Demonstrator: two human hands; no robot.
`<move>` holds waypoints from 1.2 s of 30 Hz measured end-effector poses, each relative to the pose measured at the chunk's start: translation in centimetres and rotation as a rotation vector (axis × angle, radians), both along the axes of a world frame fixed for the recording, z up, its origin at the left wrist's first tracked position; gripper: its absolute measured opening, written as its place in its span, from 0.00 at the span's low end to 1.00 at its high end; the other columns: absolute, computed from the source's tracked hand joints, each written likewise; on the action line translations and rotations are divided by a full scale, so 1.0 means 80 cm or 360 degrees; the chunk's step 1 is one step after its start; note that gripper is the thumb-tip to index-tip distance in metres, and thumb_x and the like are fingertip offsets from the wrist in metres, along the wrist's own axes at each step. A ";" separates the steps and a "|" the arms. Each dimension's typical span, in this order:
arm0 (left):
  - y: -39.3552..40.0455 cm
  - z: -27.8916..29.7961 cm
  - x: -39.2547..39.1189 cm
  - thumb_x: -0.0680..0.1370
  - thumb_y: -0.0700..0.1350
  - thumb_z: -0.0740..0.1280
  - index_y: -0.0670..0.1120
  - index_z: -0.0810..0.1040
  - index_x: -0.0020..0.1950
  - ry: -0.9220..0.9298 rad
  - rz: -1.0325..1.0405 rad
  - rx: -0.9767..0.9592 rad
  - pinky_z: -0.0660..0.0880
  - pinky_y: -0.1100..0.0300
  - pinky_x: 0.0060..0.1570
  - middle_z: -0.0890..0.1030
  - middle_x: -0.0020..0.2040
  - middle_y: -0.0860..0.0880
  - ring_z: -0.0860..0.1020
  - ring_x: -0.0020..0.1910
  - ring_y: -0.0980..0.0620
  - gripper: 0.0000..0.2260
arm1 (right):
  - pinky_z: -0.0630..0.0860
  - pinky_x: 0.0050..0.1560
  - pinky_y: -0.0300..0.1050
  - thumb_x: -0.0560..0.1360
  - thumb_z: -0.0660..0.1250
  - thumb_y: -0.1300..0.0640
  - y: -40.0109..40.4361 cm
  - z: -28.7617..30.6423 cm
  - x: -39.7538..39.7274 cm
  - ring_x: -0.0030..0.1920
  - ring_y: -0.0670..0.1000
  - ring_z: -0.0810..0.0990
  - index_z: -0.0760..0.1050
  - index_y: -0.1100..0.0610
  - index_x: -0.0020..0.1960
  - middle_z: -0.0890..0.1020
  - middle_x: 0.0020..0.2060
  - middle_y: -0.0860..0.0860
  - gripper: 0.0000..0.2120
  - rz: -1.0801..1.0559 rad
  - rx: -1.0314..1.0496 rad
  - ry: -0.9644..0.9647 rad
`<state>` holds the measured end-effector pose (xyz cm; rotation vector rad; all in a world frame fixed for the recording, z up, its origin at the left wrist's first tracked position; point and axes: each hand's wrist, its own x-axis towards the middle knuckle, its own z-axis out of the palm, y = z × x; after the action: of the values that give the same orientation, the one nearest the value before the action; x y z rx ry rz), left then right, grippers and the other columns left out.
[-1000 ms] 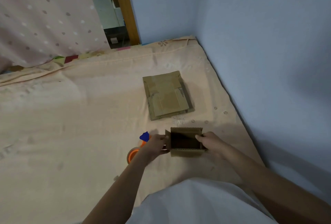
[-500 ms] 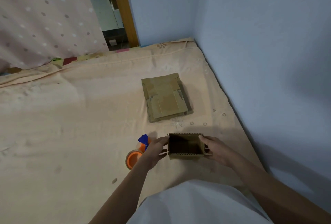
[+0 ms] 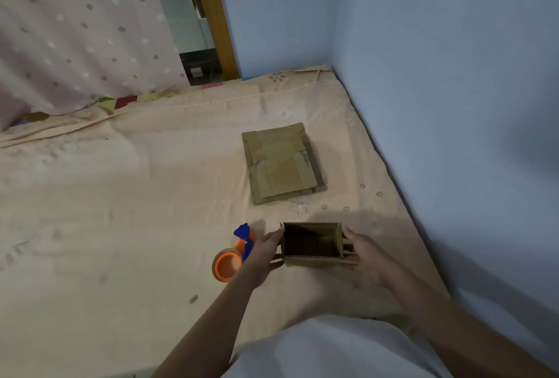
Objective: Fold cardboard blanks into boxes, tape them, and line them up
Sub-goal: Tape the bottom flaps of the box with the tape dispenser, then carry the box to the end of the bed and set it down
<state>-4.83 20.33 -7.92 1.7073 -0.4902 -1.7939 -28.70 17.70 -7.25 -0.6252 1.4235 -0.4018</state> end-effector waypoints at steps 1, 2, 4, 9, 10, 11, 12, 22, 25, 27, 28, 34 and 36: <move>0.001 0.004 0.000 0.81 0.56 0.64 0.49 0.68 0.69 -0.0006 0.0024 -0.0011 0.74 0.45 0.64 0.74 0.67 0.47 0.74 0.65 0.42 0.20 | 0.76 0.65 0.57 0.82 0.59 0.39 -0.001 0.002 0.000 0.58 0.57 0.82 0.78 0.54 0.64 0.83 0.57 0.55 0.23 0.0024 -0.0020 0.0006; 0.002 0.007 0.001 0.81 0.57 0.64 0.50 0.69 0.68 -0.0011 0.0049 -0.0018 0.74 0.45 0.64 0.74 0.66 0.47 0.74 0.65 0.42 0.19 | 0.76 0.65 0.57 0.81 0.59 0.39 -0.002 0.004 0.000 0.58 0.57 0.82 0.78 0.54 0.65 0.83 0.57 0.55 0.23 0.0043 -0.0035 0.0011; 0.007 0.012 0.003 0.80 0.57 0.65 0.49 0.70 0.67 -0.0029 0.0120 -0.0011 0.73 0.45 0.65 0.75 0.66 0.48 0.74 0.64 0.43 0.20 | 0.76 0.65 0.57 0.81 0.59 0.38 -0.003 0.010 0.001 0.58 0.57 0.81 0.77 0.53 0.66 0.83 0.57 0.54 0.24 0.0065 -0.0046 0.0004; 0.025 0.035 0.019 0.79 0.59 0.66 0.46 0.74 0.66 -0.0061 0.0342 -0.0024 0.76 0.46 0.63 0.80 0.61 0.46 0.78 0.60 0.46 0.22 | 0.79 0.58 0.51 0.77 0.63 0.35 -0.008 0.040 0.021 0.58 0.56 0.81 0.76 0.53 0.66 0.83 0.57 0.53 0.27 0.0196 -0.0121 -0.0072; 0.030 0.040 0.023 0.79 0.58 0.67 0.45 0.76 0.63 -0.0070 0.0421 -0.0011 0.79 0.48 0.58 0.81 0.57 0.45 0.80 0.56 0.46 0.20 | 0.79 0.58 0.50 0.77 0.63 0.35 -0.009 0.044 0.026 0.58 0.55 0.81 0.76 0.53 0.65 0.83 0.57 0.52 0.26 0.0217 -0.0143 -0.0093; 0.036 0.043 0.027 0.79 0.58 0.67 0.45 0.77 0.61 -0.0093 0.0474 -0.0009 0.80 0.51 0.52 0.82 0.55 0.45 0.81 0.52 0.47 0.19 | 0.78 0.61 0.52 0.77 0.63 0.35 -0.009 0.047 0.031 0.58 0.54 0.81 0.77 0.53 0.64 0.83 0.56 0.51 0.26 0.0228 -0.0153 -0.0105; 0.041 0.045 0.031 0.78 0.59 0.67 0.44 0.78 0.61 -0.0121 0.0482 -0.0026 0.80 0.54 0.46 0.82 0.55 0.43 0.81 0.51 0.46 0.21 | 0.76 0.64 0.54 0.77 0.62 0.34 -0.008 0.048 0.037 0.59 0.54 0.80 0.77 0.52 0.63 0.83 0.56 0.49 0.25 0.0241 -0.0166 -0.0105; 0.089 0.080 0.086 0.81 0.58 0.62 0.47 0.82 0.59 -0.0190 0.0496 -0.0234 0.80 0.48 0.54 0.83 0.54 0.45 0.82 0.51 0.44 0.18 | 0.76 0.62 0.49 0.79 0.61 0.38 0.021 0.070 0.116 0.55 0.50 0.81 0.76 0.48 0.57 0.83 0.52 0.47 0.16 0.0221 -0.0261 -0.0169; 0.100 0.092 0.117 0.81 0.58 0.62 0.50 0.81 0.61 -0.0218 0.0529 -0.0275 0.80 0.47 0.57 0.82 0.58 0.49 0.82 0.56 0.45 0.16 | 0.77 0.50 0.42 0.81 0.60 0.39 0.030 0.081 0.158 0.50 0.45 0.82 0.78 0.48 0.55 0.85 0.47 0.46 0.15 0.0216 -0.0332 -0.0142; 0.108 0.096 0.143 0.82 0.58 0.61 0.51 0.80 0.61 -0.0236 0.0543 -0.0302 0.80 0.48 0.57 0.83 0.58 0.50 0.82 0.55 0.46 0.16 | 0.77 0.48 0.41 0.81 0.59 0.38 0.036 0.085 0.190 0.51 0.47 0.83 0.79 0.49 0.57 0.86 0.48 0.47 0.19 0.0245 -0.0376 -0.0126; 0.114 0.100 0.158 0.82 0.58 0.60 0.51 0.80 0.61 -0.0254 0.0557 -0.0318 0.80 0.48 0.57 0.83 0.57 0.51 0.82 0.55 0.47 0.16 | 0.78 0.49 0.43 0.80 0.58 0.37 0.039 0.085 0.209 0.52 0.48 0.83 0.79 0.49 0.58 0.86 0.49 0.47 0.20 0.0267 -0.0395 -0.0115; 0.170 0.108 0.280 0.82 0.58 0.61 0.52 0.81 0.59 -0.0293 0.0629 -0.0381 0.78 0.49 0.59 0.84 0.56 0.53 0.83 0.54 0.49 0.15 | 0.79 0.54 0.49 0.74 0.60 0.28 0.082 0.072 0.345 0.56 0.50 0.82 0.78 0.46 0.63 0.85 0.53 0.47 0.28 0.0263 -0.0347 -0.0041; 0.191 0.112 0.327 0.82 0.58 0.61 0.51 0.82 0.57 -0.0308 0.0665 -0.0399 0.78 0.48 0.59 0.84 0.54 0.53 0.83 0.53 0.50 0.15 | 0.78 0.55 0.49 0.73 0.59 0.26 0.102 0.075 0.395 0.56 0.50 0.82 0.78 0.44 0.62 0.84 0.54 0.45 0.28 0.0288 -0.0366 -0.0013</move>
<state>21.35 35.64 1.06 1.6668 -0.3843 -1.2276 2.91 25.89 -1.23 -0.9303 1.3103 -0.4270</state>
